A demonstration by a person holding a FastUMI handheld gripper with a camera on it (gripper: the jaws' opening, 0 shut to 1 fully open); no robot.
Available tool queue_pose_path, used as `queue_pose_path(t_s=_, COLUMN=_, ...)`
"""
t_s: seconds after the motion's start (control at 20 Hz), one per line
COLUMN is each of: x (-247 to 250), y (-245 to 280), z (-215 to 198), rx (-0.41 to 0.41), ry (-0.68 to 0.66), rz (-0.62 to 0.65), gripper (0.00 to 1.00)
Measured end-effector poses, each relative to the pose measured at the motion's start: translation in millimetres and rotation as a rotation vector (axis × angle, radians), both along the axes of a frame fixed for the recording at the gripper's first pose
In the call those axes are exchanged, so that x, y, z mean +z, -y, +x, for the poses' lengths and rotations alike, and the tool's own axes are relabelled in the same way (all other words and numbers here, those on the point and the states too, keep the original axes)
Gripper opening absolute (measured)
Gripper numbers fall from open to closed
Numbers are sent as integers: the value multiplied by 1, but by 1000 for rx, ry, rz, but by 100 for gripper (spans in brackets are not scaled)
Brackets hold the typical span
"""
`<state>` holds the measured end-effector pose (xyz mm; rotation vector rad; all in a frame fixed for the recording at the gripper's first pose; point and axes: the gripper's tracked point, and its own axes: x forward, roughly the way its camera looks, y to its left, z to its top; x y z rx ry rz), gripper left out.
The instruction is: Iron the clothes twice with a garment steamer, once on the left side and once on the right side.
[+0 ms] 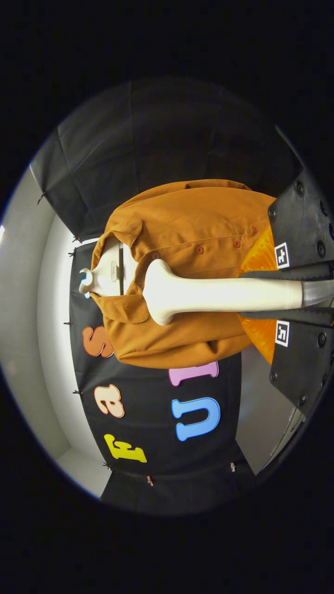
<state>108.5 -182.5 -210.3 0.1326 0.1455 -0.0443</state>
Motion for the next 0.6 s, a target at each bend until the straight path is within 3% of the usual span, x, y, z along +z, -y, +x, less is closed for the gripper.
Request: queue_pose_path(t_s=0.6, x=-121, y=9, z=-32, rx=-14, ry=-239, rz=1, gripper=26)
